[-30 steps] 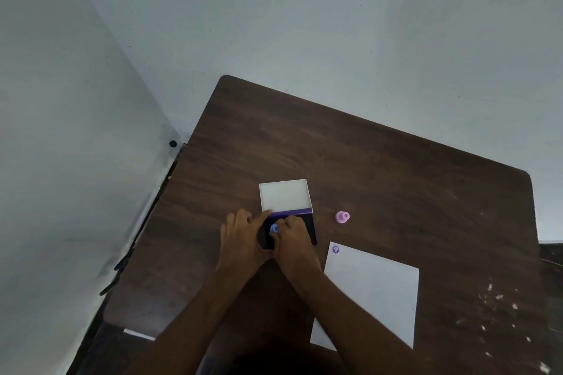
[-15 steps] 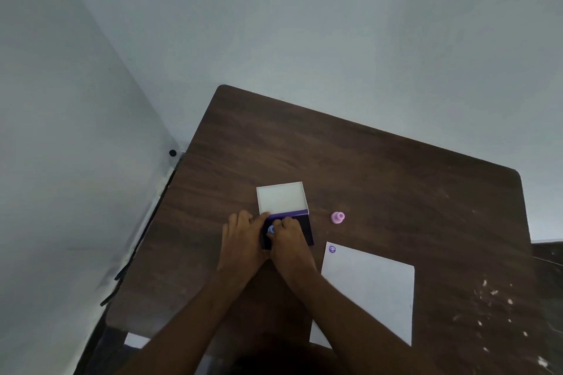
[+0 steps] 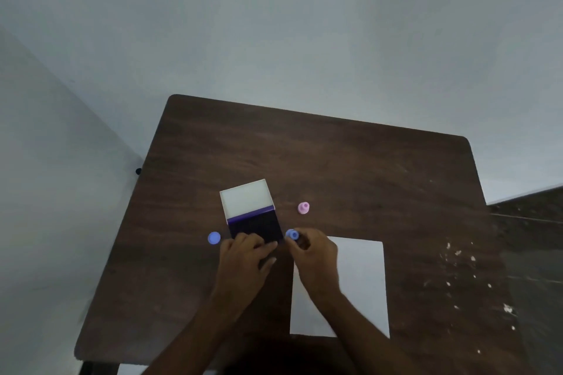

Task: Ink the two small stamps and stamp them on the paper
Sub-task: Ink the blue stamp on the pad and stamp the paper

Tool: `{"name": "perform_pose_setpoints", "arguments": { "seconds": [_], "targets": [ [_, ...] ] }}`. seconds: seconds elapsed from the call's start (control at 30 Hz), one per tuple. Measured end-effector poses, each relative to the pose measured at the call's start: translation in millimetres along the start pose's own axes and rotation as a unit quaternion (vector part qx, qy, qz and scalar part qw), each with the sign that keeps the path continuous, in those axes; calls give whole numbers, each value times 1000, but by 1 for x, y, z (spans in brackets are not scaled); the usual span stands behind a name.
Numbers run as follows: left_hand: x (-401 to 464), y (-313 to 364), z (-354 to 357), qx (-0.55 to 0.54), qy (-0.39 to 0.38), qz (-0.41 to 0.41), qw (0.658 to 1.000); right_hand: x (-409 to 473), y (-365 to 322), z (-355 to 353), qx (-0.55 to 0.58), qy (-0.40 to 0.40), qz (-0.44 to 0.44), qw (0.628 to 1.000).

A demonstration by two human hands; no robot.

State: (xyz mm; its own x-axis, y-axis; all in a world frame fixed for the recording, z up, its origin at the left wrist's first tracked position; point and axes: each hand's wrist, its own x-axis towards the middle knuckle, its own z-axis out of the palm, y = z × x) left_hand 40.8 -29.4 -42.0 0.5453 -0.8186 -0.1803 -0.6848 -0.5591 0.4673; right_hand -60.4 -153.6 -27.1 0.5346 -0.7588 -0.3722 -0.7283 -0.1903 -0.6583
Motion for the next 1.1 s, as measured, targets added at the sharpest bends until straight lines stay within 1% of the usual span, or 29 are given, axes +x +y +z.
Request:
{"name": "perform_pose_setpoints", "arguments": {
  "seconds": [0.03,0.1,0.13,0.17,0.23,0.27,0.33,0.4,0.47,0.57,0.73,1.1],
  "targets": [
    [2,10,7,-9,-12,4,1000,2,7,-6,1,18,16,1000],
    [6,26,17,-44,-65,-34,996,6,21,-15,0,47,56,997],
    [9,32,23,-52,-94,-50,993,9,27,-19,-7,50,75,996],
    [13,37,28,-39,-96,-47,993,11,32,-22,-17,47,94,994],
    [18,44,32,24,-70,-43,996,15,40,-26,-24,47,120,991],
    [21,47,31,44,-57,-61,996,16,44,-27,-21,56,122,991],
    [27,52,30,62,-19,-84,994,18,49,-27,-20,64,125,990],
    [33,55,30,81,-1,-97,992,21,53,-25,-27,46,136,989],
    [39,55,31,75,11,-100,992,24,58,-21,-29,23,143,989],
    [42,53,31,79,8,-93,992,26,63,-13,-24,-14,148,989],
    [42,51,34,91,-8,-101,991,30,65,-6,-19,-35,137,990],
    [46,56,35,105,-5,-141,984,35,68,-4,-38,-40,150,987]
  ]
}}
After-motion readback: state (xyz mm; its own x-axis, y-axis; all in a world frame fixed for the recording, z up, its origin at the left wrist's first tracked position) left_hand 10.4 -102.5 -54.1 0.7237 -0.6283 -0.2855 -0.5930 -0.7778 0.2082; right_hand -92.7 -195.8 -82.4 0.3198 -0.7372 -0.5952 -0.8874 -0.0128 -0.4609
